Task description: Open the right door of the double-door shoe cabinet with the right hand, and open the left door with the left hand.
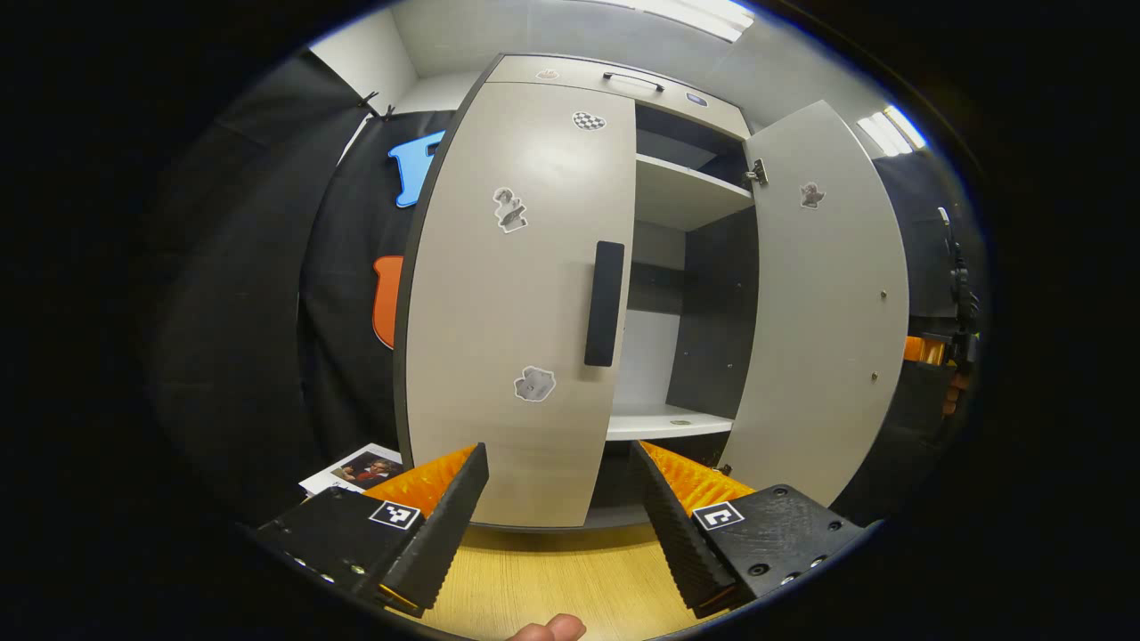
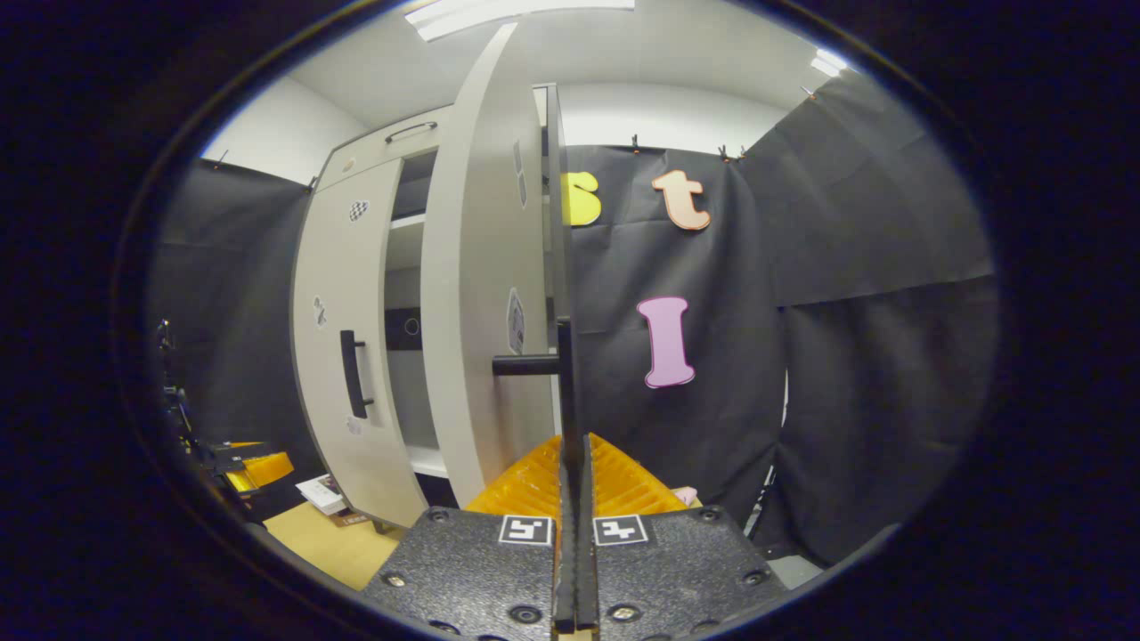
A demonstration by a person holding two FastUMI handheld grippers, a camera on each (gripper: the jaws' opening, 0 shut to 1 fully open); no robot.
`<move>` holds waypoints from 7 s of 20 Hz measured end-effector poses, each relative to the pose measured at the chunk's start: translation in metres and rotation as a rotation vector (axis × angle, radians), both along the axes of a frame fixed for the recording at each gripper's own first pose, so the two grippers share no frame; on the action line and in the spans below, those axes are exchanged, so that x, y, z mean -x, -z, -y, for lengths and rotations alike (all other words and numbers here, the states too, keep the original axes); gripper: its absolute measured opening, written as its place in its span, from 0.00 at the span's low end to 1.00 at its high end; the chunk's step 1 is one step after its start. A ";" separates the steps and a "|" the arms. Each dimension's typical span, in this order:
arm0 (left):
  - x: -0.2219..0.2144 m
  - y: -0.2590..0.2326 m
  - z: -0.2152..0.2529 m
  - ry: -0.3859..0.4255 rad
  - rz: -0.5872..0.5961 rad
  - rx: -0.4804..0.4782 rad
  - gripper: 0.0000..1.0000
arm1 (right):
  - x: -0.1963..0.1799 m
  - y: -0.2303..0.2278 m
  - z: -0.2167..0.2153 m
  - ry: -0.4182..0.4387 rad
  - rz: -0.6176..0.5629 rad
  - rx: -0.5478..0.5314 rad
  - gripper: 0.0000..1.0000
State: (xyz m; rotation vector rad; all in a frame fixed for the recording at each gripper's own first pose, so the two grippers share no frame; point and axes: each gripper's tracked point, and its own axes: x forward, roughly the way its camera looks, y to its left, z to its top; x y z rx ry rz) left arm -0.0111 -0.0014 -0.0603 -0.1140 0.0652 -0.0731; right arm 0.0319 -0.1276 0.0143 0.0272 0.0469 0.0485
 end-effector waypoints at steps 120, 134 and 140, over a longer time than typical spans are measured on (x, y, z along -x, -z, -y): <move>0.022 -0.099 -0.186 -0.102 0.114 -0.139 0.00 | 0.056 0.057 -0.112 -0.085 0.053 0.161 0.86; 0.054 -0.074 -0.098 -0.090 0.131 -0.034 0.14 | 0.047 0.071 -0.105 -0.049 -0.003 0.192 0.88; -0.007 -0.027 -0.034 -0.018 0.025 -0.018 0.00 | 0.056 0.056 -0.109 -0.052 0.043 0.160 0.87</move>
